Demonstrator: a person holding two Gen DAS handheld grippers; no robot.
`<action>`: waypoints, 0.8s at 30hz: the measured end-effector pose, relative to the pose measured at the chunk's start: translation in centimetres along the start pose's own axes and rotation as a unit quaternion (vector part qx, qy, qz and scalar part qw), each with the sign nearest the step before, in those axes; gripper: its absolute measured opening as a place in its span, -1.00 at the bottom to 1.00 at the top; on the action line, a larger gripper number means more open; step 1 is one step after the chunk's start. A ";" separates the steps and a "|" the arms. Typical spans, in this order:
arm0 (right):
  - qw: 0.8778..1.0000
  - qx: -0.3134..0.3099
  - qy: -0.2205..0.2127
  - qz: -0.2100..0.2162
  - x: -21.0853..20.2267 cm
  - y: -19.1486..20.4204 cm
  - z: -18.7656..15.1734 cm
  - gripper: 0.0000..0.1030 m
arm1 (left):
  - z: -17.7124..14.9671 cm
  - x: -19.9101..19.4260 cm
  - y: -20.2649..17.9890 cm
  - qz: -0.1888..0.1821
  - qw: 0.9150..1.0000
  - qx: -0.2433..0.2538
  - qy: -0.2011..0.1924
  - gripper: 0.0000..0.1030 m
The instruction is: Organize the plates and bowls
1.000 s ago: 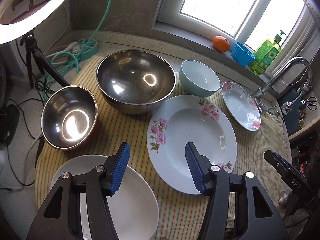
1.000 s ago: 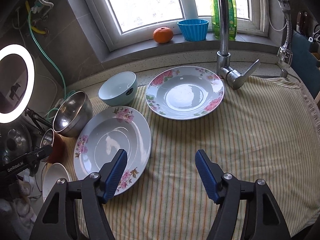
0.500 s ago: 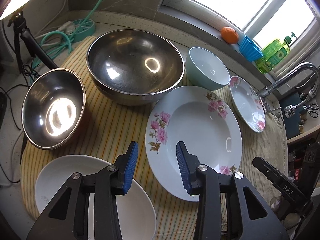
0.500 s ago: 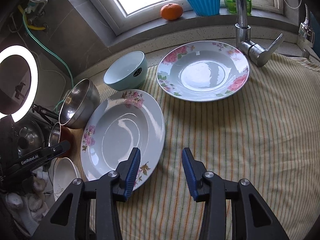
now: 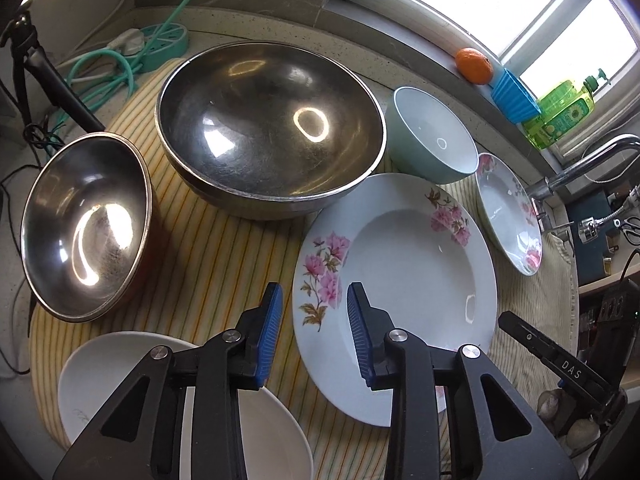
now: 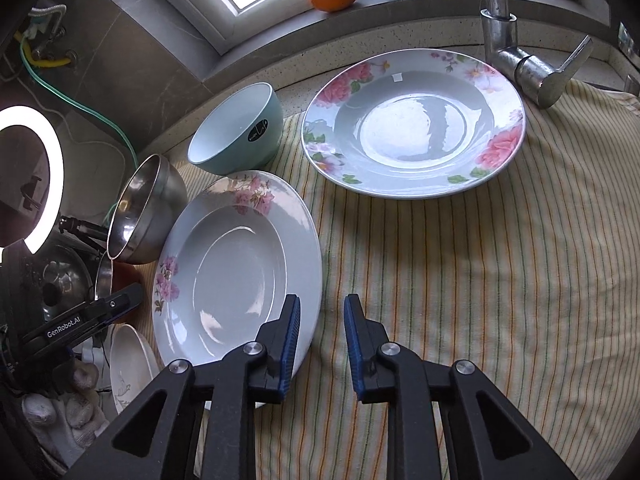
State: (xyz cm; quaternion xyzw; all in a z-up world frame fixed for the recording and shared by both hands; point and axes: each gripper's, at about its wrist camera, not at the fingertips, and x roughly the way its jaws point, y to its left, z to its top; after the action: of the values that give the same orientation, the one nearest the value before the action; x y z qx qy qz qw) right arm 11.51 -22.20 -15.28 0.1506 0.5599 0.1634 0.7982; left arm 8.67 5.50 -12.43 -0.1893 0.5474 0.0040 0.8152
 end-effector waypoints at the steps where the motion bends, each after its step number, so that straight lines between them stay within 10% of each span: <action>1: 1.000 0.001 0.002 0.001 0.1 0.0 0.1 -0.61 | 0.1 0.1 0.1 0.000 1.000 -0.002 0.002 -0.39; 24: 0.999 0.016 0.029 0.031 2.0 -0.7 1.3 -0.61 | 0.9 2.0 0.8 -0.009 0.999 -0.015 0.030 -0.69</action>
State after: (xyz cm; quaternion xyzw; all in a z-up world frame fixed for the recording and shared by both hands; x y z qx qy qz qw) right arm 13.43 -22.02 -16.78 0.1759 0.5806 0.1829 0.7736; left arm 10.08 6.11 -14.22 -0.2065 0.5699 -0.0005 0.7954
